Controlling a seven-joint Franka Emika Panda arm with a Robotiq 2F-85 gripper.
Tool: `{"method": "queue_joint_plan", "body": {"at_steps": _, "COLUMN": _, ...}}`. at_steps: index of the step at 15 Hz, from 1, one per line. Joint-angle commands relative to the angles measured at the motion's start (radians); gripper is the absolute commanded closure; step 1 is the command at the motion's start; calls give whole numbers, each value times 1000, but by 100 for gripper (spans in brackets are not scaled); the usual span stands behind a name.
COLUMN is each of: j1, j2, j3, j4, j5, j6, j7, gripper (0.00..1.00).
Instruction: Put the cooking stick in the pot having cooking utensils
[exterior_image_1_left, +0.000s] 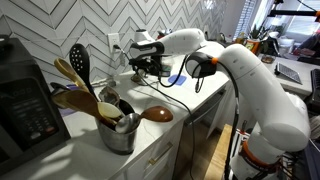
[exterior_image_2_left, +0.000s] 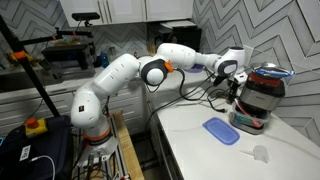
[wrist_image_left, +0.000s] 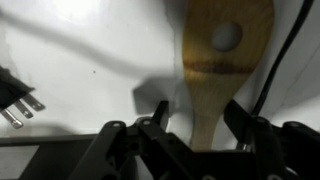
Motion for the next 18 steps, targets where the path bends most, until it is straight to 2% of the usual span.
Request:
{"method": "queue_joint_plan", "body": {"at_steps": 1, "j1": 3, "j2": 8, "j3": -5, "j4": 34, "j5": -10, "j6": -105, "j7": 4, "gripper": 69}}
{"method": "queue_joint_plan", "body": {"at_steps": 4, "j1": 4, "j2": 0, "j3": -7, "j4": 46, "j5": -13, "j6": -171, "j7": 2, "gripper": 89}}
{"method": "queue_joint_plan", "body": {"at_steps": 9, "j1": -18, "j2": -50, "j3": 21, "j4": 17, "j5": 27, "j6": -174, "j7": -32, "gripper": 90}}
{"method": "queue_joint_plan", "body": {"at_steps": 13, "j1": -64, "j2": -152, "j3": 81, "j4": -42, "j5": 102, "j6": -244, "j7": -219, "gripper": 90}}
{"method": "queue_joint_plan", "body": {"at_steps": 16, "j1": -86, "j2": -226, "j3": 100, "j4": -91, "j5": 137, "j6": -362, "j7": -336, "gripper": 90}}
{"method": "queue_joint_plan", "body": {"at_steps": 18, "j1": -104, "j2": -303, "j3": 116, "j4": -176, "j5": 166, "j6": -395, "j7": -432, "gripper": 90}}
